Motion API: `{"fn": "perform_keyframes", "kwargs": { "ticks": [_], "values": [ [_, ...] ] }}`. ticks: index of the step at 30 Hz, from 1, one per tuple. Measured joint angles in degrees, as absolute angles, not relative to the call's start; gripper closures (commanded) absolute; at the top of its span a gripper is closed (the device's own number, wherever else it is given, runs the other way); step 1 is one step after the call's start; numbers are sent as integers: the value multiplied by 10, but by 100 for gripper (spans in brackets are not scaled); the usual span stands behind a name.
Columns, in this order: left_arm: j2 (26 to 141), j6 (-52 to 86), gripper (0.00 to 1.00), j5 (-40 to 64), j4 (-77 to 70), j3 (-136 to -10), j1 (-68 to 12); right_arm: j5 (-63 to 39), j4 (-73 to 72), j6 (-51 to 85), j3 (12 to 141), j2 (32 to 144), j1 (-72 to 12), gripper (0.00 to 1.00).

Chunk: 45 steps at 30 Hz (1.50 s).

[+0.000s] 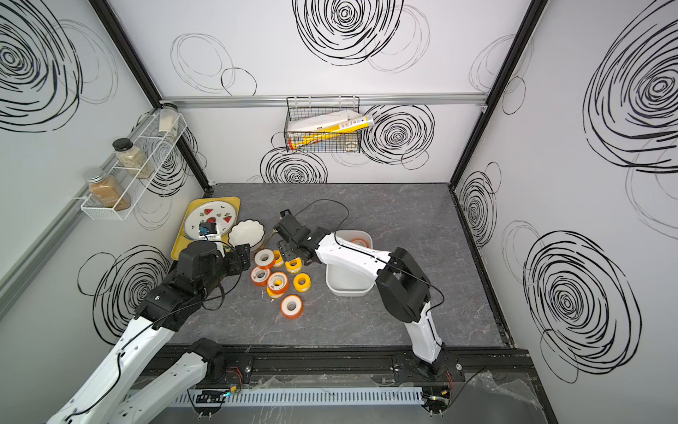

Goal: Put the sealing tape into the storage box
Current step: Pick up the sealing tape at the center of the board, then place the sealing tape in the storage box.

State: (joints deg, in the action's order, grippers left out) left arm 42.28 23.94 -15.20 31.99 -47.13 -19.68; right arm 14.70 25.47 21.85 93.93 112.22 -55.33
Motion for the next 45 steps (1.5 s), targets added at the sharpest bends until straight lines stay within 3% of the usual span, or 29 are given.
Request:
{"fn": "perform_keyframes", "kwargs": {
  "ticks": [12, 19, 32, 40, 45],
  "values": [
    [423, 239, 18, -149, 319, -471, -190, 155, 216, 216, 692, 935, -446, 38],
    [423, 239, 18, -148, 318, -471, -190, 139, 187, 216, 600, 910, -426, 39],
    [428, 238, 18, -146, 316, -471, -190, 114, 143, 216, 585, 973, -412, 35],
    [432, 237, 18, -144, 316, -471, -190, 104, 138, 216, 588, 999, -406, 18],
    [435, 237, 18, -143, 316, -471, -190, 101, 132, 213, 596, 998, -406, 14]
  ]
}}
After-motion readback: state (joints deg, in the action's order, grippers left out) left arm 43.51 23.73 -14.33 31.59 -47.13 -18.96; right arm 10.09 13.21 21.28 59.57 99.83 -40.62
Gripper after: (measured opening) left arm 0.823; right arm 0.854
